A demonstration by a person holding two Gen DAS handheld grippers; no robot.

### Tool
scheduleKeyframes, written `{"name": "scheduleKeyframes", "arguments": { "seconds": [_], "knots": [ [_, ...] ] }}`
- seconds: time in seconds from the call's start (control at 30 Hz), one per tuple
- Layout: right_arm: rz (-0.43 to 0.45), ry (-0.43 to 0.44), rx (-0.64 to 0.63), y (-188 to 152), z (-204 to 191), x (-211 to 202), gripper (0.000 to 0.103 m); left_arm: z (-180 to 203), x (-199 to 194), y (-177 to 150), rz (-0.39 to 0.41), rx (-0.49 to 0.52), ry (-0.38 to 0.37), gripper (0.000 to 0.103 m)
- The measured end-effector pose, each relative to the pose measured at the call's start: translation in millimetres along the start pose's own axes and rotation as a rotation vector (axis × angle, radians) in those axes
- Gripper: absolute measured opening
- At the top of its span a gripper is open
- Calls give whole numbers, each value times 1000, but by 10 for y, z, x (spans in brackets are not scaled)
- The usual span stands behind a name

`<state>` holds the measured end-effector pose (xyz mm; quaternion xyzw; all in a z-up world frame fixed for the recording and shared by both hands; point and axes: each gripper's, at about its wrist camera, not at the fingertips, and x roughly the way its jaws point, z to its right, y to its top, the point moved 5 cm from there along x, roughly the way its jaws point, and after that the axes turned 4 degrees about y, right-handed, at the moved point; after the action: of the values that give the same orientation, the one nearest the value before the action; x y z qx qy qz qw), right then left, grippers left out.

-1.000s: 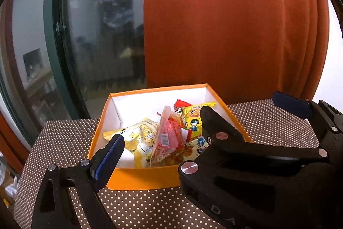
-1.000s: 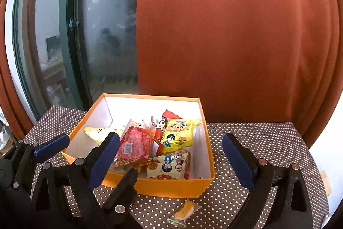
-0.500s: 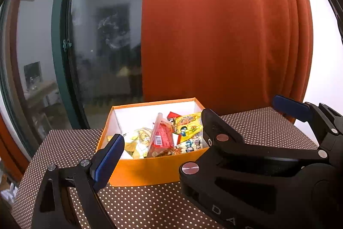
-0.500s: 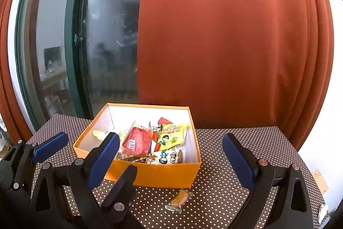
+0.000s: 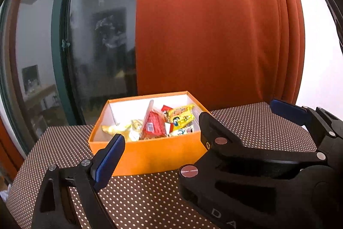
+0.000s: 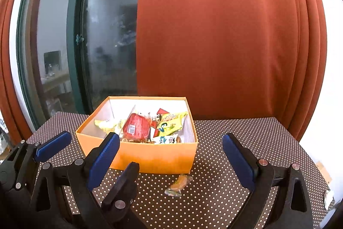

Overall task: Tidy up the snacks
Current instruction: 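Withdraw both tools from the box back toward the orange candy, then lower the right tool and grasp the small wrapped orange candy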

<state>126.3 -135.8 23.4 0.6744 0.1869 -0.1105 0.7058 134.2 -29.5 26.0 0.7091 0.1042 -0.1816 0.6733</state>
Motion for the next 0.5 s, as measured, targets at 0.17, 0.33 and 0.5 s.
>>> {"name": "scheduleKeyframes", "arguments": {
  "seconds": [0.17, 0.33, 0.5],
  "knots": [
    [-23, 4, 4, -175, 25, 56, 98, 46, 96, -193, -36, -24, -11, 92],
    [-51, -6, -3, -338, 56, 167, 98, 72, 235, -345, -77, -29, -16, 92],
    [-88, -5, 5, -485, 98, 290, 98, 76, 358, -480, -117, -28, -12, 92]
  ]
}}
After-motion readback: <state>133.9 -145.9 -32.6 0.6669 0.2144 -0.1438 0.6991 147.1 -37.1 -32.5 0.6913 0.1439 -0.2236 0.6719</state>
